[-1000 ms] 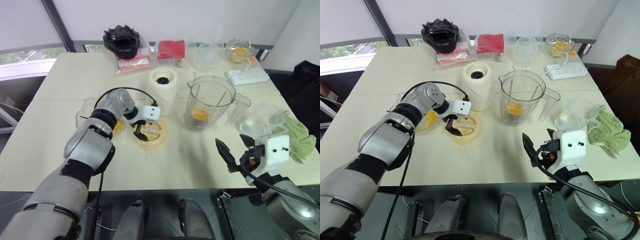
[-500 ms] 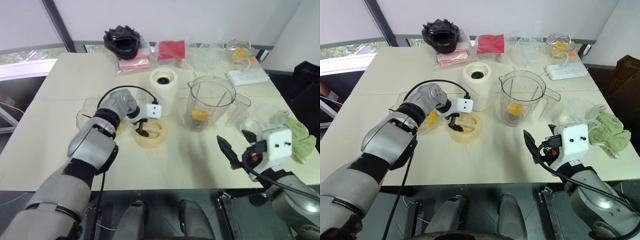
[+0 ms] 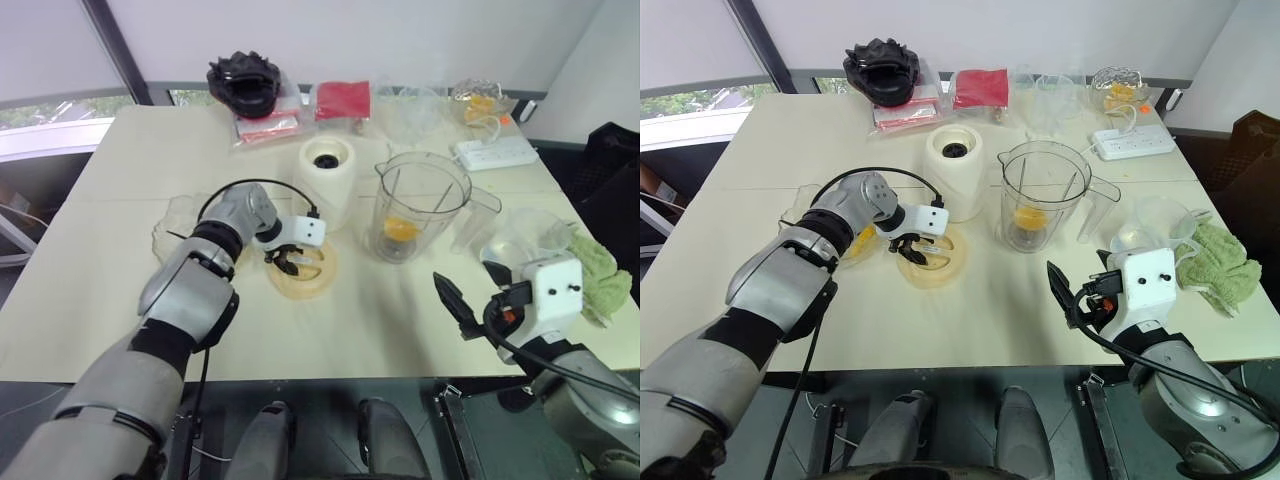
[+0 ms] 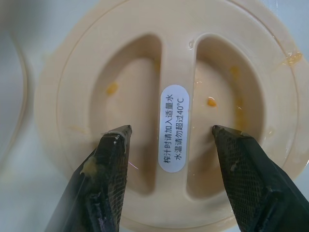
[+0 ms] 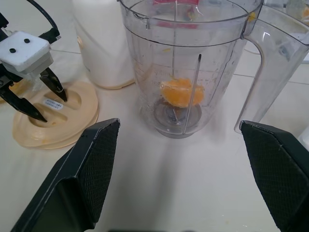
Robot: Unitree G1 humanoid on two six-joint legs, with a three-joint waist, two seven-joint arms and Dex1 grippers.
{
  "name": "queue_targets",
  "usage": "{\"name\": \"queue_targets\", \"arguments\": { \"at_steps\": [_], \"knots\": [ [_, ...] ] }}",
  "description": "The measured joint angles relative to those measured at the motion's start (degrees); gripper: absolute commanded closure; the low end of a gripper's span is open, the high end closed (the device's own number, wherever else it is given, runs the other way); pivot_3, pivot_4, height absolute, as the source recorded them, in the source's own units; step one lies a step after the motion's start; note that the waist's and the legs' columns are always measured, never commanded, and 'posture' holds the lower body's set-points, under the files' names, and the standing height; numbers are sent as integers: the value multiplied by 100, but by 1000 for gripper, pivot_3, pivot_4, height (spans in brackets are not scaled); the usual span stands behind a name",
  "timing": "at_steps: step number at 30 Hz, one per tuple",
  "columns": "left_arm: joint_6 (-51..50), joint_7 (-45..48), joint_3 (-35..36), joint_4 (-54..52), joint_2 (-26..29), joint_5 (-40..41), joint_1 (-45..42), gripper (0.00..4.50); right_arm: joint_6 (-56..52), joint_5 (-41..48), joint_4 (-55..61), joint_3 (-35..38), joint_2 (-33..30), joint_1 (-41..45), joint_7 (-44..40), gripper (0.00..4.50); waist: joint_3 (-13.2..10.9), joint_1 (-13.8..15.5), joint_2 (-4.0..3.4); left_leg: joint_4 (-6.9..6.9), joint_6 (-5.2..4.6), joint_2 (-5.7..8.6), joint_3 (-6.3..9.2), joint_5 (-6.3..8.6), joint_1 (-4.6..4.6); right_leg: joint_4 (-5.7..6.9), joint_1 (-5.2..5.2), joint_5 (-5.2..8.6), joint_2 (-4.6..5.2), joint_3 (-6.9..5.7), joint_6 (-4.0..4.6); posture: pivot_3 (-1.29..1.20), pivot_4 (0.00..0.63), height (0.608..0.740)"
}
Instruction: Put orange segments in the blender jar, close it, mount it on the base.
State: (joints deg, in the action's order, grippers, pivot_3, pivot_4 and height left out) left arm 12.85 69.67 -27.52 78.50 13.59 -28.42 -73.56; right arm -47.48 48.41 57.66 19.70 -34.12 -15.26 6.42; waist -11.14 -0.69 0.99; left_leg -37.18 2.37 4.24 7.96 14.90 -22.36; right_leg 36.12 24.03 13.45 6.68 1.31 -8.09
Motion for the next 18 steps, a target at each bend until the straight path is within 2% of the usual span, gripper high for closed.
{"name": "queue_targets", "arguments": {
  "at_steps": [4,5,6,9,10,18],
  "knots": [
    [30,6,-43,-17,-12,-71,0,1696,-1,-12,-2,0,0,19,-4,366,1,-1,0,0,0,0,0,0,2,1,-1,0,0,0,0,0,150,740],
    [39,5,-51,-25,-17,-101,0,2234,-1,-21,-3,0,0,21,-4,366,2,-1,0,0,0,0,0,0,3,1,-2,0,0,0,0,0,150,740],
    [42,14,-55,-26,-26,-111,0,2524,-2,-33,-5,0,0,23,-4,366,2,0,-1,0,0,0,0,0,5,0,-4,0,0,0,0,0,150,740],
    [38,13,-41,-55,-28,-120,-6,4058,-5,-60,-14,0,0,37,-2,366,3,2,0,-2,0,0,0,0,8,1,-8,0,0,0,0,0,150,740],
    [36,14,-42,-55,-34,-125,-5,4276,-7,-80,-17,0,1,39,-1,366,9,3,-3,-1,0,0,0,0,16,0,-18,0,0,0,-1,0,150,740],
    [-17,206,132,-33,-52,-74,4,4268,3,-664,-349,-96,333,372,307,366,8,0,-2,-1,0,0,1,0,25,-1,-27,1,0,0,-2,0,150,740]
  ]
}}
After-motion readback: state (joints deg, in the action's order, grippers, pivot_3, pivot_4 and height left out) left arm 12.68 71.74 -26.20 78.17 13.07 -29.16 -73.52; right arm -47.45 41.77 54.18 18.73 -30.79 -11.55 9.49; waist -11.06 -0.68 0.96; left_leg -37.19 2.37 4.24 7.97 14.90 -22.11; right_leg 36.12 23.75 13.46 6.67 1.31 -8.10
